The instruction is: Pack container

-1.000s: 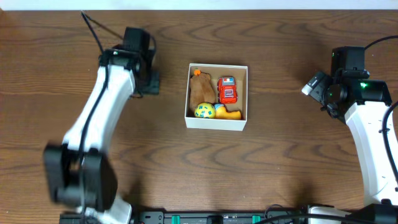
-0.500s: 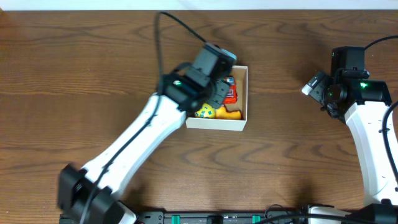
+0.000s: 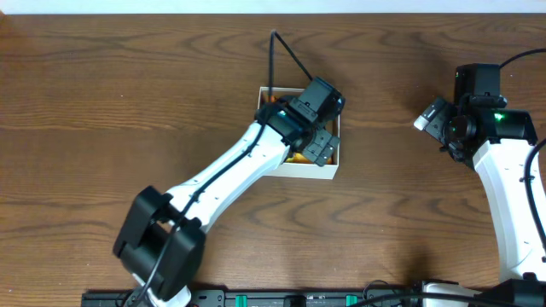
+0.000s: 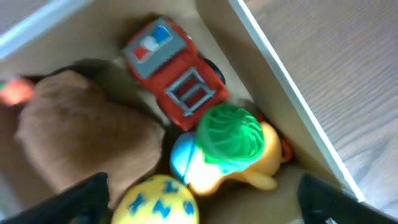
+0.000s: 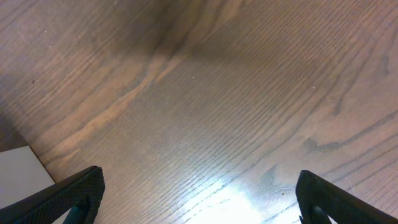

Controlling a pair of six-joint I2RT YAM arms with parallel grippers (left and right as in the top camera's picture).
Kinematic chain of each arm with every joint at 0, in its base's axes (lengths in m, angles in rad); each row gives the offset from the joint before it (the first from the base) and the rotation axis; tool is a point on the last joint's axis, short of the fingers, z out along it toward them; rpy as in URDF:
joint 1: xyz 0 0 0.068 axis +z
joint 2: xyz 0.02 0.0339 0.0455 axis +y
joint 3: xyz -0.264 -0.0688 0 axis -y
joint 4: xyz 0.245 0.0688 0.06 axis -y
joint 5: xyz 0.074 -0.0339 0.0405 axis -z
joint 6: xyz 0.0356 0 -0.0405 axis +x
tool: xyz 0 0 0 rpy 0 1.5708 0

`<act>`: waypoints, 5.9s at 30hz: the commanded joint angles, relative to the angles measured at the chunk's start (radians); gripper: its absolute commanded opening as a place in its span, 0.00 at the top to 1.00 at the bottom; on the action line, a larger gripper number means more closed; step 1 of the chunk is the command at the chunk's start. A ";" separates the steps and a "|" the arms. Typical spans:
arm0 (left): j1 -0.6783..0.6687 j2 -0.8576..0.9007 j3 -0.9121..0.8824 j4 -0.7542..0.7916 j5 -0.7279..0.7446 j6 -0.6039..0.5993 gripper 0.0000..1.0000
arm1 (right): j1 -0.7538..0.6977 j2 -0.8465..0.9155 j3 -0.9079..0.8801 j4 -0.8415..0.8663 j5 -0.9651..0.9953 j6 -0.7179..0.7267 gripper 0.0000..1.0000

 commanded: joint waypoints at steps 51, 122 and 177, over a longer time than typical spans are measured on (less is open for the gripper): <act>0.632 -1.052 -0.386 -0.101 -0.006 0.114 0.02 | -0.007 0.002 -0.003 -0.001 0.011 -0.005 0.01; 0.639 -1.759 -1.344 0.172 0.001 0.092 0.02 | -0.007 0.002 -0.003 -0.001 0.011 -0.005 0.01; 0.639 -1.759 -1.345 0.172 0.001 0.092 0.02 | 0.098 -1.439 -1.120 0.534 0.040 -0.162 0.01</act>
